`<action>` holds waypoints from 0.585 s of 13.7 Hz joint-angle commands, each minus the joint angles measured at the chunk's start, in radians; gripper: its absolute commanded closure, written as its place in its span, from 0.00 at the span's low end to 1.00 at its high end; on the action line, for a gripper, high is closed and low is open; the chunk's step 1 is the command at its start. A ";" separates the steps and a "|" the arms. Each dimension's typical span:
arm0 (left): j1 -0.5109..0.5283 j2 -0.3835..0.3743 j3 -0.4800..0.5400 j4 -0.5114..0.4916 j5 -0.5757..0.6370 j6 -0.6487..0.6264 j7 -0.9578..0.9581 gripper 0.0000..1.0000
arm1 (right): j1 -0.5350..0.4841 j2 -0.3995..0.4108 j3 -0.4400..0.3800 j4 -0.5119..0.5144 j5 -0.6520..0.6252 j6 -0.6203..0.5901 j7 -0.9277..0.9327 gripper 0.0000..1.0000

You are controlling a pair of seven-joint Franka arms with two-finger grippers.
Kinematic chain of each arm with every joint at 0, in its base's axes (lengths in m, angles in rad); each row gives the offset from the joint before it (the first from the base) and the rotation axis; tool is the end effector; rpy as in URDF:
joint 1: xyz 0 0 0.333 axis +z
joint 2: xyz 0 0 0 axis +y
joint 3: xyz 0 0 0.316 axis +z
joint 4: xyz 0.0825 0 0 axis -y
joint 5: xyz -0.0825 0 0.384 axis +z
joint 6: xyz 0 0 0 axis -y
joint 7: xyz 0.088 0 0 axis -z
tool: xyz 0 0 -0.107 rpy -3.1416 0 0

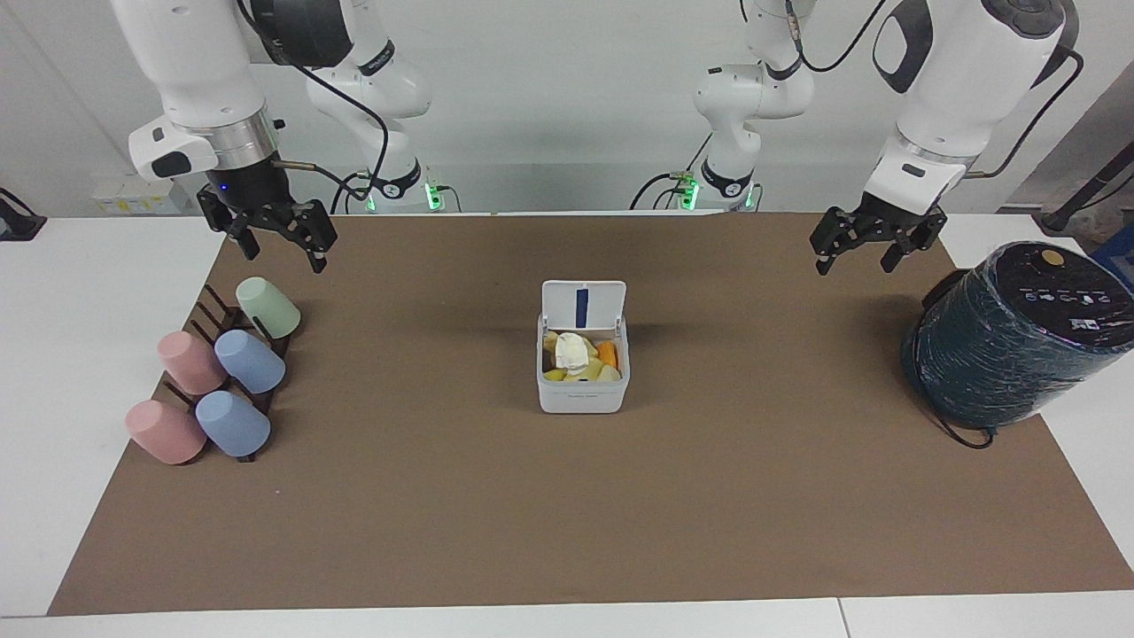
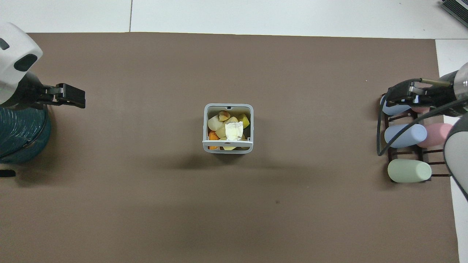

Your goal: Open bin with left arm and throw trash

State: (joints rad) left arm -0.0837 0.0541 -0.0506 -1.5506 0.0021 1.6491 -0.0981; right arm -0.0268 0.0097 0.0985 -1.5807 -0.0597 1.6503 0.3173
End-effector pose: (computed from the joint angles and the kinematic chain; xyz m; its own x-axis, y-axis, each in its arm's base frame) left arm 0.5736 -0.0765 0.6106 0.9984 -0.0360 0.0442 -0.0363 -0.9993 0.0050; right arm 0.5643 0.0343 0.6218 0.9683 -0.2383 0.0751 -0.2415 -0.9697 0.0371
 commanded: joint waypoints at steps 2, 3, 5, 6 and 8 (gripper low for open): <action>-0.010 -0.020 -0.008 -0.022 0.003 -0.015 0.015 0.00 | 0.051 -0.011 -0.042 -0.022 0.015 -0.024 -0.037 0.00; -0.010 -0.022 -0.011 -0.025 0.003 -0.017 0.018 0.00 | 0.051 -0.013 -0.042 -0.027 0.017 -0.027 -0.052 0.00; -0.011 -0.025 -0.014 -0.028 0.003 -0.017 0.058 0.00 | 0.051 -0.025 -0.042 -0.050 0.017 -0.027 -0.082 0.00; -0.011 -0.025 -0.014 -0.031 0.003 -0.017 0.080 0.00 | 0.051 -0.031 -0.042 -0.067 0.018 -0.027 -0.089 0.00; -0.011 -0.028 -0.014 -0.032 0.003 -0.020 0.092 0.00 | 0.053 -0.037 -0.040 -0.073 0.018 -0.033 -0.130 0.00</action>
State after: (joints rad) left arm -0.0874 0.0542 -0.0708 -1.5546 0.0021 1.6385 -0.0316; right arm 0.0224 0.0061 0.0670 -1.6156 -0.0590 1.6239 0.2402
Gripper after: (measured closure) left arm 0.000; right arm 0.000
